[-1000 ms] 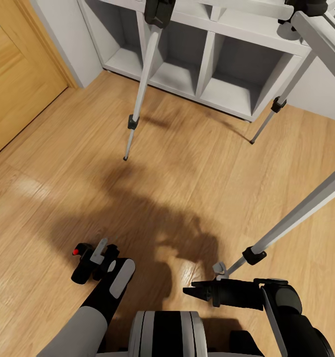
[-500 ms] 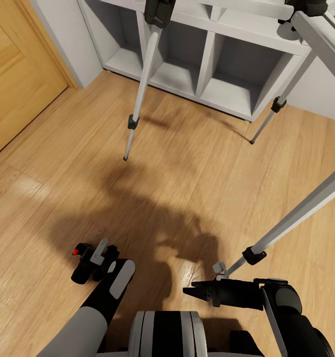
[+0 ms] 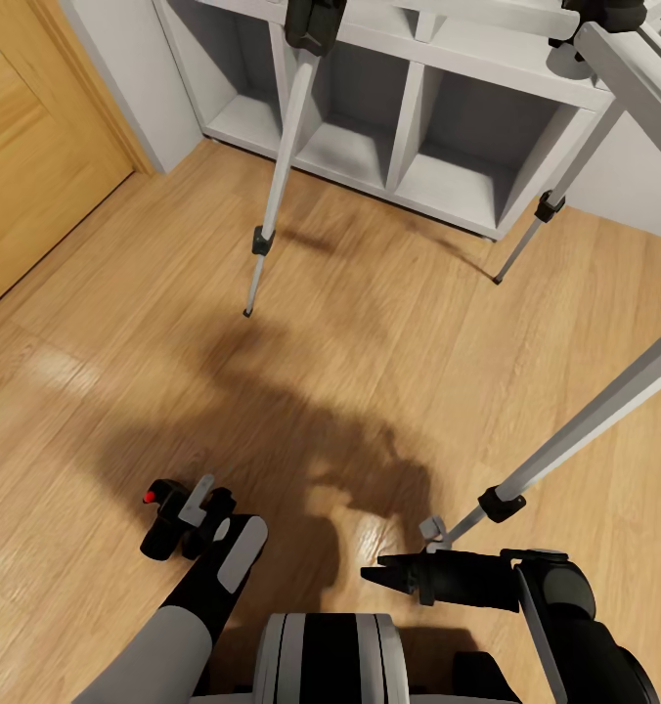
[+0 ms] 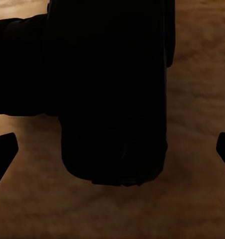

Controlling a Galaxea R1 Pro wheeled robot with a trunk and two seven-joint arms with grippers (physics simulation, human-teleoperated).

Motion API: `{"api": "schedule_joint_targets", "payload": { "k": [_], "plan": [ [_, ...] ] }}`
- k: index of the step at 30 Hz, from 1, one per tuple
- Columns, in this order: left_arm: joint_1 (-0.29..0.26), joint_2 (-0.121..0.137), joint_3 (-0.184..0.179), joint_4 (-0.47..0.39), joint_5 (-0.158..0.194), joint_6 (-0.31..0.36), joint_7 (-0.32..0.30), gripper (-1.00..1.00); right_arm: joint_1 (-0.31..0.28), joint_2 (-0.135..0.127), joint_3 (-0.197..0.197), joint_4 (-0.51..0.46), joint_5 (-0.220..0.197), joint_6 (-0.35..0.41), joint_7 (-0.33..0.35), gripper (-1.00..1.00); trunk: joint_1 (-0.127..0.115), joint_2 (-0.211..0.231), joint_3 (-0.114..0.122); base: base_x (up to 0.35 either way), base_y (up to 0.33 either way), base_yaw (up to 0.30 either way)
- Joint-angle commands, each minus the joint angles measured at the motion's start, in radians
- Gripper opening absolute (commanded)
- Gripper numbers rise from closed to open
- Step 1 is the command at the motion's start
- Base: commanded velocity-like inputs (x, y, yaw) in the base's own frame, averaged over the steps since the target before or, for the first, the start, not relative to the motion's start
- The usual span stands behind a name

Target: Attach the digital camera to the camera tripod in the bedroom.

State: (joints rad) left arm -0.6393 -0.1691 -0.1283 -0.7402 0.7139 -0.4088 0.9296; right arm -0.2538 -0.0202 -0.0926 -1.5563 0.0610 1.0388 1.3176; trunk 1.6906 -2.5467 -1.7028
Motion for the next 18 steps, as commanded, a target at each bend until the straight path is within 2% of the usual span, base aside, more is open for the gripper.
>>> {"api": "schedule_joint_targets", "payload": {
  "k": [1,18],
  "plan": [
    [0.0,0.001,-0.004,-0.001,0.006,-0.004,0.003,1.0,0.0,0.0,-0.001,-0.001,0.006,0.008,0.008,1.0,0.0,0.0,0.0,0.0,0.0,0.0],
    [0.0,0.002,-0.005,-0.001,0.004,-0.004,0.002,1.0,-0.001,0.0,0.002,-0.001,0.006,0.008,0.008,1.0,0.0,0.0,0.0,0.023,0.0,0.0]
  ]
}}
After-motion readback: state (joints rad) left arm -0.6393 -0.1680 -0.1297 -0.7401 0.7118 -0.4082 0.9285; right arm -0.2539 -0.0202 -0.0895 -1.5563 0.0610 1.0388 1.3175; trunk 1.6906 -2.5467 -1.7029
